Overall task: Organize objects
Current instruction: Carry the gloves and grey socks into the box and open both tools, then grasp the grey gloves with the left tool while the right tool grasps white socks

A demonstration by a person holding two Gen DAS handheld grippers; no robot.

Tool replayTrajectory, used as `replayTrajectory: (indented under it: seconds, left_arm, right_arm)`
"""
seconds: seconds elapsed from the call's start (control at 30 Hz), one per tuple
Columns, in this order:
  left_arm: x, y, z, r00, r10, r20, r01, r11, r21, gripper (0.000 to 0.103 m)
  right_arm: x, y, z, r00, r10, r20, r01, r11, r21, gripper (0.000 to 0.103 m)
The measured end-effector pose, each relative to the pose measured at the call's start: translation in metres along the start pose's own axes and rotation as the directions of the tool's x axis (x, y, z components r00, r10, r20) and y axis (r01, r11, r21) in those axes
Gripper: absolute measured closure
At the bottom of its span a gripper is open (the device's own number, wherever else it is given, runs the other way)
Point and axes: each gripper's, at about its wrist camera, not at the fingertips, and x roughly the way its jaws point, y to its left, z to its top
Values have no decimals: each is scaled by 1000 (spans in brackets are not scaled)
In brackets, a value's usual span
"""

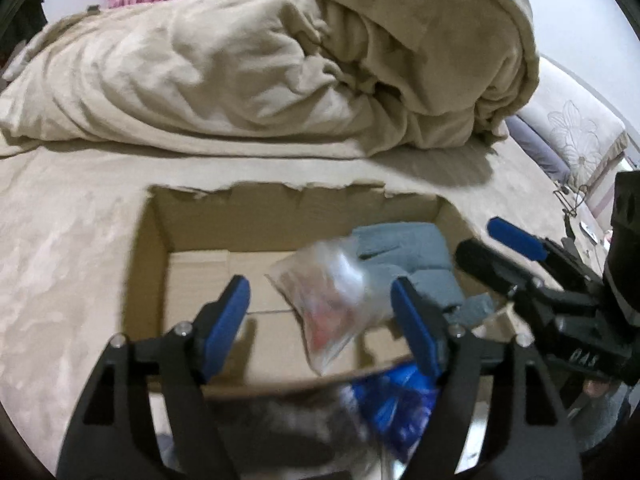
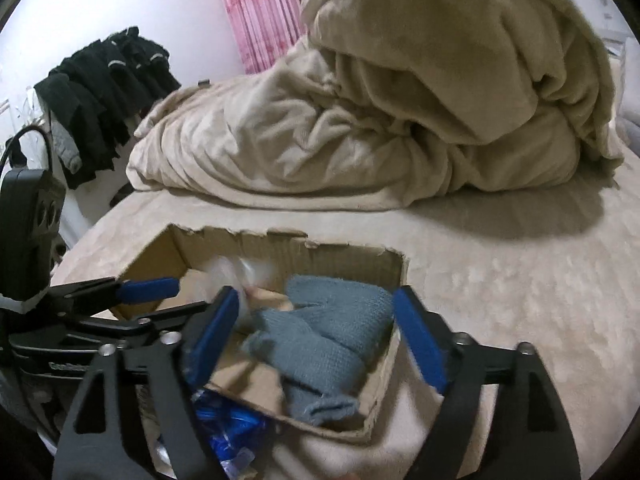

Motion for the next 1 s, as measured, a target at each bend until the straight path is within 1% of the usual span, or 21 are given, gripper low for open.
replayTrajectory:
  seconds: [0.1, 0.17, 0.23, 0.37, 0.43, 0.5, 0.6, 0.67, 0.73, 0.8, 0.87, 0.97, 1.0]
  left_arm:
    - [-24, 3, -3, 999, 15, 33, -15, 1000, -7, 29]
    - [-47, 5, -7, 997, 28, 76, -28, 1000, -7, 29]
    - [-66, 5, -11, 995, 26, 99, -26, 1000, 0, 29]
    - [-99, 2, -23, 990, 48, 129, -54, 998, 43, 29]
    - [-117, -3, -33, 985, 76, 154, -88, 993, 73, 28]
    - [-133, -7, -42, 980, 89, 175, -106, 990, 89, 28]
    - [-151, -6, -55, 981, 70, 183, -86, 993, 76, 22]
    - [-161, -5, -62, 980, 60, 191, -73, 995, 62, 20]
    - [-173, -2, -70, 978, 57, 198, -67, 997, 40, 10]
    - [-184, 1, -79, 976, 51, 213, -56, 998, 16, 7]
    - [-191, 3, -86, 975, 37, 219, -40, 999, 10, 6]
    - [-197, 7, -97, 973, 52, 223, -53, 999, -2, 3]
    - [-198, 8, -101, 970, 83, 229, -85, 996, -1, 1]
  right_arm:
    - [-16, 2, 3, 1000, -15, 20, 14, 1000, 20, 18]
    - [-28, 5, 5, 999, -23, 35, 22, 999, 30, 18]
    - [-46, 11, 6, 998, -38, 54, 36, 999, 34, 18]
    - [-78, 26, 7, 996, -55, 76, 54, 998, 22, 18]
    - [-96, 36, 8, 994, -71, 83, 70, 997, 9, 18]
    - [-113, 45, 8, 992, -87, 94, 88, 996, -5, 18]
    - [-133, 54, 5, 989, -94, 110, 97, 995, -16, 18]
    - [-148, 60, 2, 987, -98, 126, 101, 995, -21, 18]
    - [-159, 65, -1, 987, -98, 131, 102, 994, -25, 17]
    - [-172, 70, -6, 985, -101, 139, 106, 994, -29, 17]
    - [-181, 75, -12, 984, -103, 145, 109, 994, -33, 17]
    - [-193, 83, -20, 984, -99, 150, 106, 994, -38, 17]
    - [-196, 85, -25, 984, -97, 149, 104, 994, -39, 17]
